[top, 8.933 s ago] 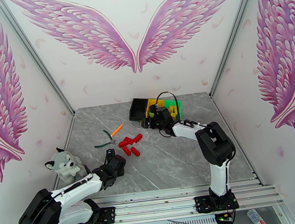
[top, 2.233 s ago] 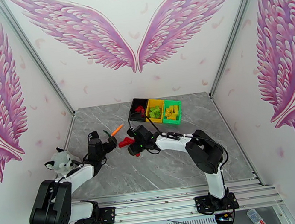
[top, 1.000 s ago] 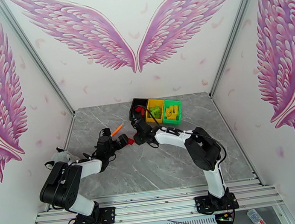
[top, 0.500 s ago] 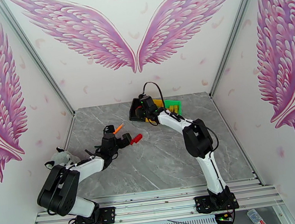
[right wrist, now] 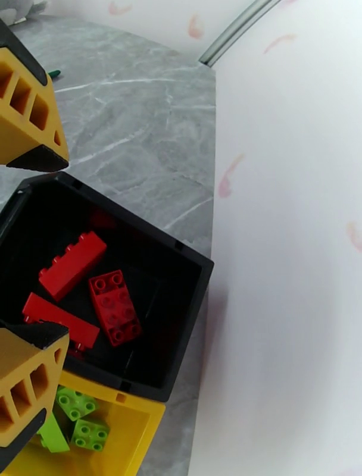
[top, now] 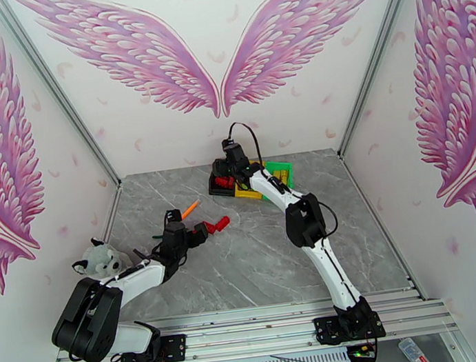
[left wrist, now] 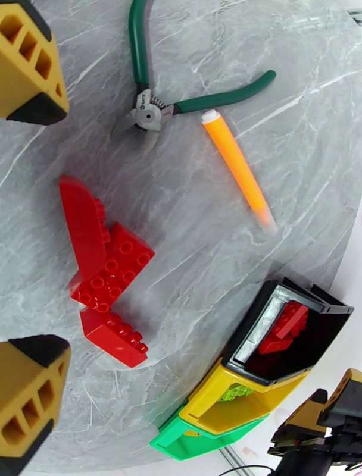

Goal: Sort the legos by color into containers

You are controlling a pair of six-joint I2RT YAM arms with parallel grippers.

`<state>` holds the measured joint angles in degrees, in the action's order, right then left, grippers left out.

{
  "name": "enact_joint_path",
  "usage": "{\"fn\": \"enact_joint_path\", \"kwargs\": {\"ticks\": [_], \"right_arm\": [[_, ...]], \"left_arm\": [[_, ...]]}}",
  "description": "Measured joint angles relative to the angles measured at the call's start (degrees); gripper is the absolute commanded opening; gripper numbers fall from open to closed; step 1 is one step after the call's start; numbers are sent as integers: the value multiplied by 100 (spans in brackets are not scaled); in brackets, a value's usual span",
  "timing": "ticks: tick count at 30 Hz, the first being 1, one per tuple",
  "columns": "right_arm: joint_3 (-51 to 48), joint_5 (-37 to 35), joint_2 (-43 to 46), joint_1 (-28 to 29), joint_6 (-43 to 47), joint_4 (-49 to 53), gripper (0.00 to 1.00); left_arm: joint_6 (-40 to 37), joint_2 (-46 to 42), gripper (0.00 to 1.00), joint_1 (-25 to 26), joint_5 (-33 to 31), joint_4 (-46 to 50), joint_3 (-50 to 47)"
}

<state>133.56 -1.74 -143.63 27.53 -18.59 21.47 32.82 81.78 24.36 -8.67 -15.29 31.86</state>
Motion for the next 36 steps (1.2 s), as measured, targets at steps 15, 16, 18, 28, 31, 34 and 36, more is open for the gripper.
{"fn": "enact_joint_path", "kwargs": {"ticks": [15,16,18,28,31,34,36], "right_arm": [[-4155,321,2247,608,822,-1237,96],[-4310,345,2306,662,896,-1314,97],[-4581,367,2363,745,1040,-1440,98],[-5897,345,2540,984,1421,-2124,98],[-5971,345,2568,1001,1425,-2232,97],[-5971,341,2568,1040,1438,-2236,96],[-5974,343,2568,1064,1436,-2236,95]], "left_arm": [[50,2,99,-140,-120,-197,0],[59,0,99,-155,-116,-223,-2],[61,4,99,-190,-94,-271,-2],[122,166,99,-393,188,-503,0],[149,195,99,-411,245,-555,0],[177,232,99,-422,326,-601,0],[192,243,99,-424,352,-614,0]]}}
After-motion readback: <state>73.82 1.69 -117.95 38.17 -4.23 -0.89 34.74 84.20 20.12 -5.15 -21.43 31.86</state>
